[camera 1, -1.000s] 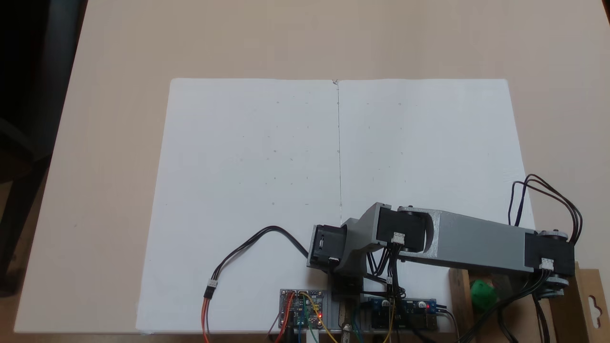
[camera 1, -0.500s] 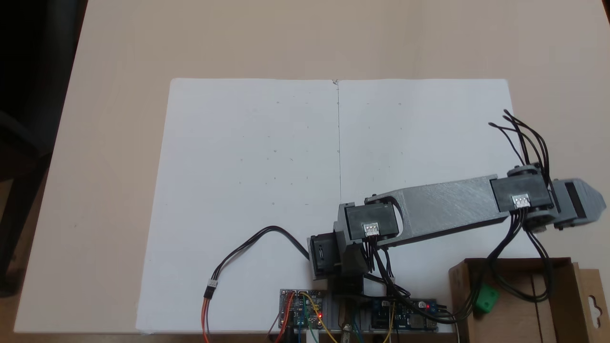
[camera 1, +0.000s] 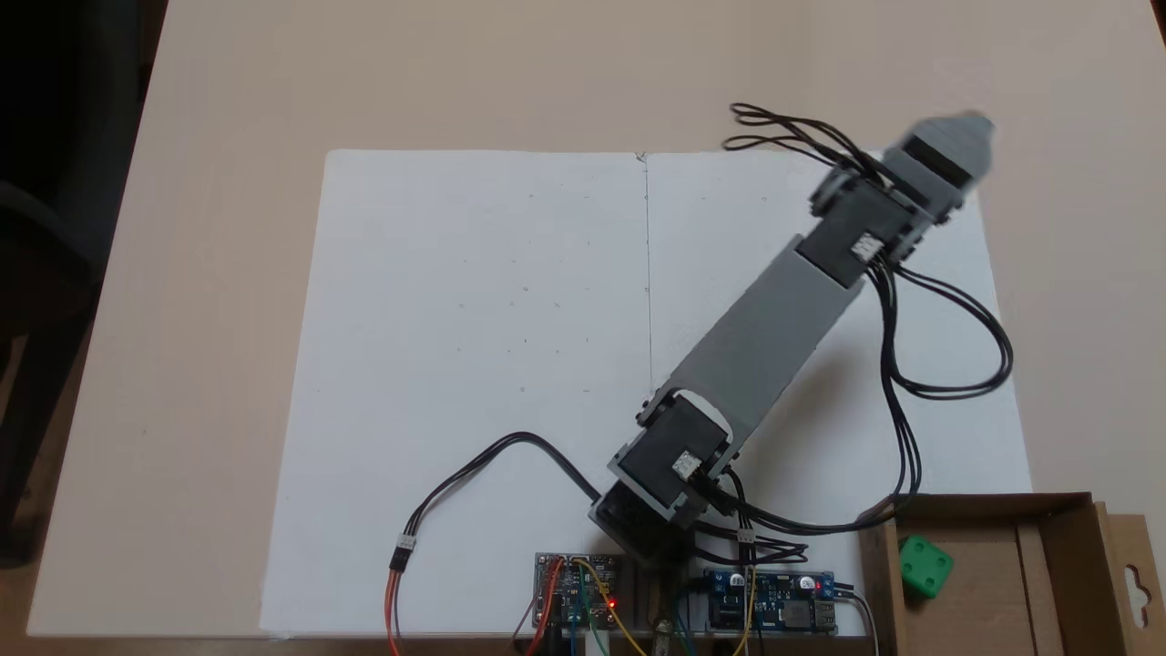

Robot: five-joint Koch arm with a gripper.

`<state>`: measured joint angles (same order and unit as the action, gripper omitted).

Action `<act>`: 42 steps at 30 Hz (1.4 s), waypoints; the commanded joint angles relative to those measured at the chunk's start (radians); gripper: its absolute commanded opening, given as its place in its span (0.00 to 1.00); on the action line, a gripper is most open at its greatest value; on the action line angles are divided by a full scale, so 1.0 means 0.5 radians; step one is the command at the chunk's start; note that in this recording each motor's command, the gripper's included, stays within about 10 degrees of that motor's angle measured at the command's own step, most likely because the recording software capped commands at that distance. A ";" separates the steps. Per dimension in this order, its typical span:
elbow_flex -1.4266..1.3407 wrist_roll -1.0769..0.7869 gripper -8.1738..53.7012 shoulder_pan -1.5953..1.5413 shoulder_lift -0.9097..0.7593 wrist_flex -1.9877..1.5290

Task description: Grasp a green dice and put it in the bin.

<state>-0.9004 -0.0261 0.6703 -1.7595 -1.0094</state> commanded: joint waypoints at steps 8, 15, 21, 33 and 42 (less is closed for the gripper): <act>0.052 0.150 0.85 -1.052 -0.163 0.080; -0.374 0.156 0.84 -1.356 -0.390 0.395; -1.371 0.150 0.81 -1.325 -0.730 0.843; -2.218 0.138 0.82 -1.335 -1.019 1.742; -2.583 -0.080 0.82 -1.292 -1.015 2.303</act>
<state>-2.1905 -0.0261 0.0061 -2.2335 0.0031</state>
